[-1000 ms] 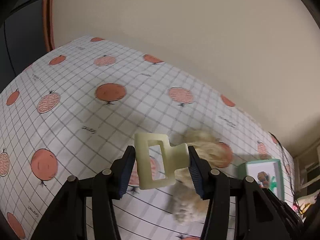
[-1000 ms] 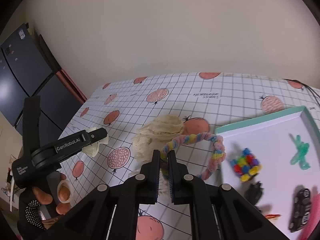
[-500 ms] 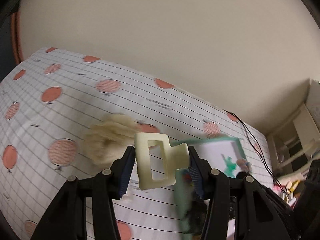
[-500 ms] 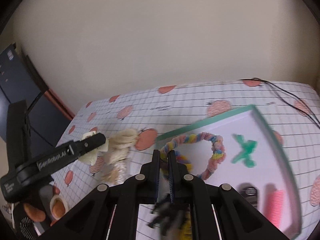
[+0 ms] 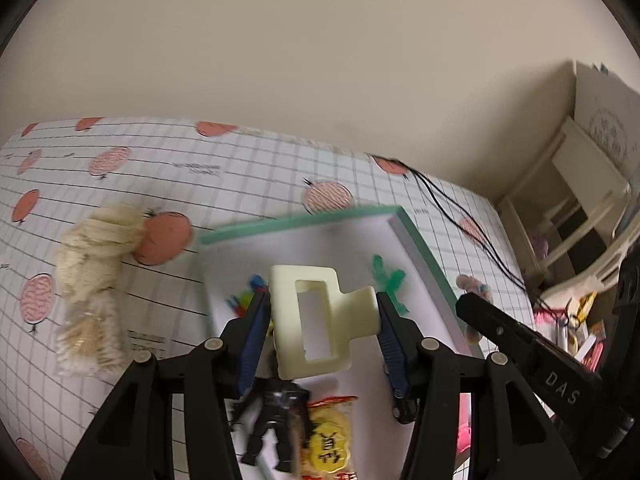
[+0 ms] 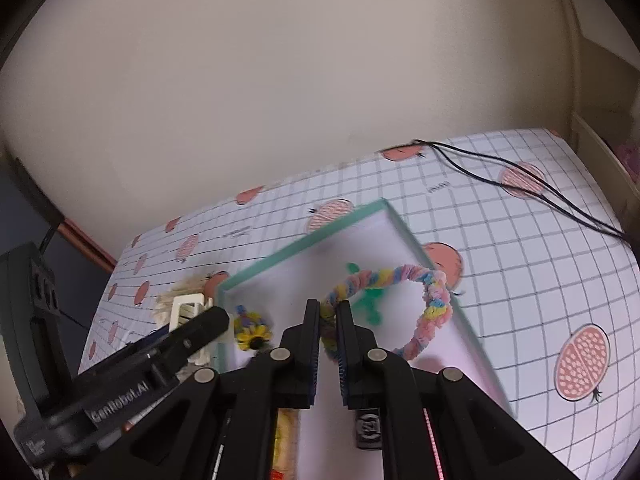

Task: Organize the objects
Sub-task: 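Carry the hair clip and pipe cleaner over the tray with both tools, then open the left tool to drop the hair clip while the right tool releases the pipe cleaner into the tray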

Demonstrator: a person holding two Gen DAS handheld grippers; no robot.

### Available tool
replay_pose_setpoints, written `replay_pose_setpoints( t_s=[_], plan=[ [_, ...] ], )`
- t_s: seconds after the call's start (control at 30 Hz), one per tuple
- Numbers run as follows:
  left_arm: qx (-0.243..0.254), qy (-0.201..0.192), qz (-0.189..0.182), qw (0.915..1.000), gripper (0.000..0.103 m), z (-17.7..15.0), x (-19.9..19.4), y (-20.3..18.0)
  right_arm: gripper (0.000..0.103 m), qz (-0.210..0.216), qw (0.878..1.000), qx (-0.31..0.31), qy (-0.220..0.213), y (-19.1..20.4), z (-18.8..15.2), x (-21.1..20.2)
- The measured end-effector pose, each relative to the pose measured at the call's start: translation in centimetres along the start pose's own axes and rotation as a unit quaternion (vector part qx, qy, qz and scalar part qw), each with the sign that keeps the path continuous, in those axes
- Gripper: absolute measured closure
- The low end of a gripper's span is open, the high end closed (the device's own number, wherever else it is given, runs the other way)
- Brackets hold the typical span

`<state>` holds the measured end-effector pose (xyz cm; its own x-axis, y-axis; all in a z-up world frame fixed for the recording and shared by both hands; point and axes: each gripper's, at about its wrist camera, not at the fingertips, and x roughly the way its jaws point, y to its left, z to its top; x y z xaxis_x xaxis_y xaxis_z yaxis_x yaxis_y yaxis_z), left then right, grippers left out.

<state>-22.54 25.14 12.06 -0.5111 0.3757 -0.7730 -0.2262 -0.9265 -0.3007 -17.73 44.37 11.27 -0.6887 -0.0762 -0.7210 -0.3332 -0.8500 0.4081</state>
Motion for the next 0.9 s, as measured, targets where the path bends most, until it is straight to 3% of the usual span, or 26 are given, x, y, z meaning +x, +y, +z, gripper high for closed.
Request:
replay_pose_setpoints(
  t_s=[0.43, 0.57, 0.9],
  plan=[
    [-0.008, 0.036, -0.010, 0.9993, 0.049, -0.8, 3.1, -0.7, 0.091, -0.030, 0.999, 0.005, 0.040, -1.1, -1.0, 2.5],
    [-0.004, 0.031, -0.011, 0.9995, 0.040, -0.6, 2.7, -0.9, 0.091, -0.035, 0.998, 0.007, 0.042, -1.1, -1.0, 2.7],
    [-0.015, 0.019, -0.005, 0.9997, 0.040, 0.3, 1.5, 0.0, 0.087, -0.034, 0.999, -0.001, 0.035, -0.6, -0.6, 2.3]
  ],
)
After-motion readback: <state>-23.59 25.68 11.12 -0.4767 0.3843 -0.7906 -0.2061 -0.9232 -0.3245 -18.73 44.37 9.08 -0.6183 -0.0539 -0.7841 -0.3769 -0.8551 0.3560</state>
